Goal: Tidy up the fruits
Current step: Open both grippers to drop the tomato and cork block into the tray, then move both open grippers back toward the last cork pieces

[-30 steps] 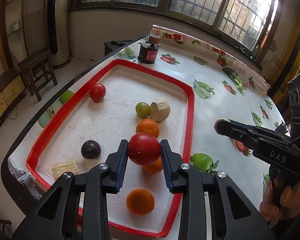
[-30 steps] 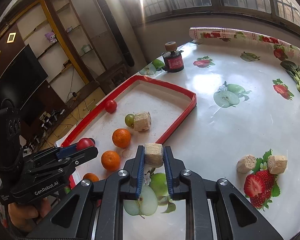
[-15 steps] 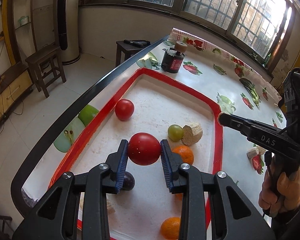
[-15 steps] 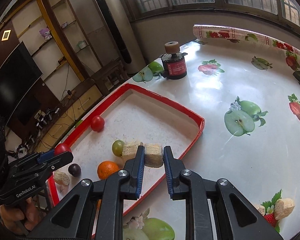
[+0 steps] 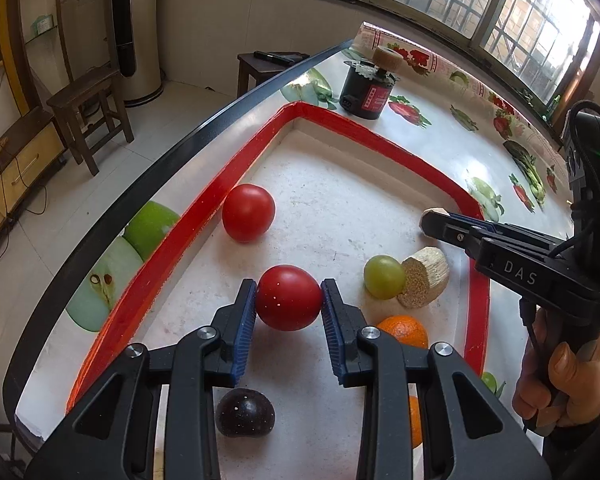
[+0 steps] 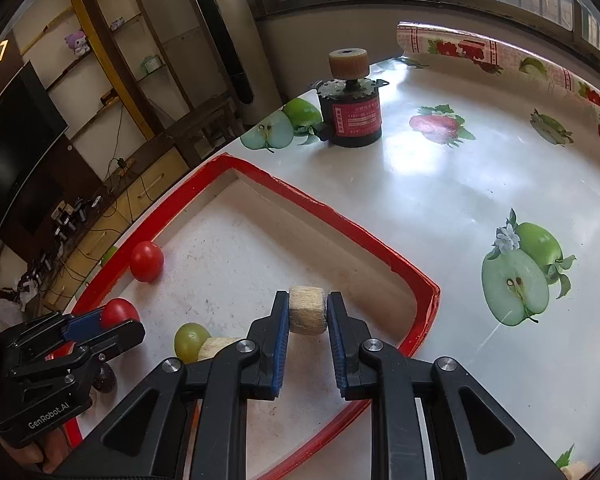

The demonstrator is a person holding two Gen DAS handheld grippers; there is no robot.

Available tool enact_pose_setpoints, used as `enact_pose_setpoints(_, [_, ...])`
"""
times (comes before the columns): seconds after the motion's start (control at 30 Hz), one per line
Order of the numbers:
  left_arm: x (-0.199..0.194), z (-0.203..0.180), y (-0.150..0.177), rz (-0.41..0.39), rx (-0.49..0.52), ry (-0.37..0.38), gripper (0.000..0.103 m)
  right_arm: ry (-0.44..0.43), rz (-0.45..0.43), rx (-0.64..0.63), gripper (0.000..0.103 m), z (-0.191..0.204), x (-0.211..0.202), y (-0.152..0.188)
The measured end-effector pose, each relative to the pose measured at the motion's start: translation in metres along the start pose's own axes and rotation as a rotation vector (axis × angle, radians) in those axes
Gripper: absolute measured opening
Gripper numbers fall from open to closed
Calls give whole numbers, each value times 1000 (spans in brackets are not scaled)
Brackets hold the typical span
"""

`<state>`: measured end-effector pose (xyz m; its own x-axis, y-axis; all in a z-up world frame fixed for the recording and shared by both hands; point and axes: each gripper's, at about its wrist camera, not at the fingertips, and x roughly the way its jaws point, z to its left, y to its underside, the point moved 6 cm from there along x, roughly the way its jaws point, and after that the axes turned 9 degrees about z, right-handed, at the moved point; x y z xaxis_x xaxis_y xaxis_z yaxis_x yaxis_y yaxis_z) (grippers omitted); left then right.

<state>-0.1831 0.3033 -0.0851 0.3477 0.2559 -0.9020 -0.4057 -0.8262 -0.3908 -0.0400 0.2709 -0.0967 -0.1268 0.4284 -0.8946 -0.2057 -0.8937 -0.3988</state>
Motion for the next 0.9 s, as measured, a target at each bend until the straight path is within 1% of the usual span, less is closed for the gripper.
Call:
enact_pose_setpoints(0.07, [0,1,-1,4,-5,-5,30,2,10,-3,19,0,4,1])
enact_pose_setpoints(0.17, [5,2,1,39,-11,-27,30,2,13,-5,23,0,7,1])
enact_pose_setpoints(0.23, [4,3,2,43,-17,-29,30,3,15,-9,24,-1,7,2])
enact_pose_setpoints(0.3, [1,3,3,40,-30,-26,37,-5,3,-6,30,0,1,3])
enact_pose_setpoints(0.33, [-3,3,3,28,-34,-25,45,-10,-9,-4,33,0,-4,4])
enact_pose_setpoints(0.37, [-7,3,4,14,-37,-27,51,-13,-22,-1,35,-1,-10,5])
enact_pose_setpoints(0.47, [-21,0,6,-19,-39,-22,52,-30,-66,8,36,-3,-35,13])
enact_pose_setpoints(0.63, [-37,-12,14,-46,-28,4,52,-38,-131,39,36,-17,-76,36])
enact_pose_setpoints(0.9, [-50,-46,28,-59,19,45,52,-20,-165,122,39,-52,-118,84])
